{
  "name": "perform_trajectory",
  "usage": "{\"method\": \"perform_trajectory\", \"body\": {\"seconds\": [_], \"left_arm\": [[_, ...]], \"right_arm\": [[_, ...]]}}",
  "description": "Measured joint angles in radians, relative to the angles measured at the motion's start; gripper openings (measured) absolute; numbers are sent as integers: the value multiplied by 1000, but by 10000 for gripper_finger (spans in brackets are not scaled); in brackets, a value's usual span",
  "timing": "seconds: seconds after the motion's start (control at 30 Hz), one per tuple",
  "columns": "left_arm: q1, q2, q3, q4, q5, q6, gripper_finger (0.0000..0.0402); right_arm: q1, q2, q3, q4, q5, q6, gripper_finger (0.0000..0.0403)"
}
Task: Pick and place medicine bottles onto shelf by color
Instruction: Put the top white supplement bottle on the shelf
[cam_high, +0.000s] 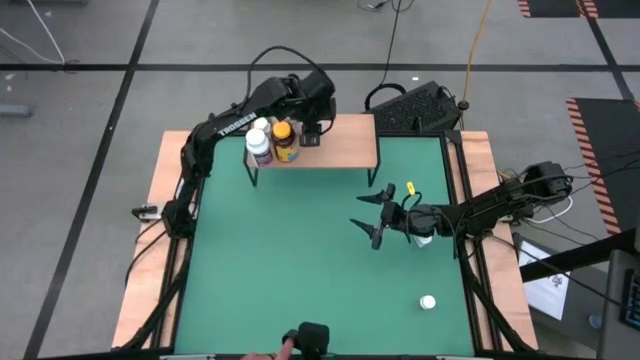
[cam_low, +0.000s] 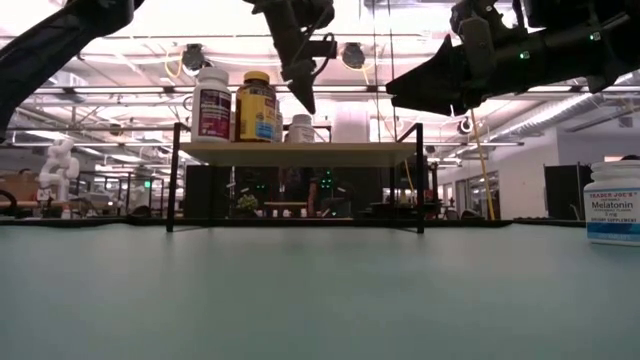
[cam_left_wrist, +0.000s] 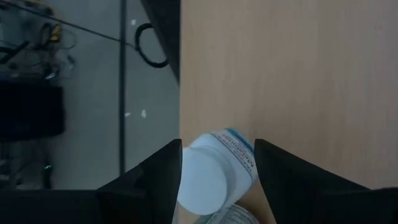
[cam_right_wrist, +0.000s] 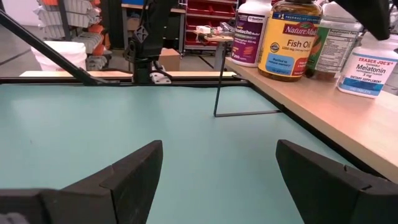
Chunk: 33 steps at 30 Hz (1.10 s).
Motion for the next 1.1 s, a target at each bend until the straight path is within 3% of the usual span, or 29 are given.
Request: {"method": "perform_trajectory", "body": {"seconds": [0.33,0.63,0.83,1.1], "left_arm": [[-126,0,0,3,-102,-100,202],[-263,0,-2,-33,-138,-350,202],[-360,-6,-72,59,-126,-386,193],[-461,-49,-268,237,-123,-395,132]], "right_arm": [[0,0,0,-4,0,10,309],[0,0,0,-51,-3,55,309],[23,0,0,-102,-3,116,309],[88,0,0,-151,0,196,309]]}}
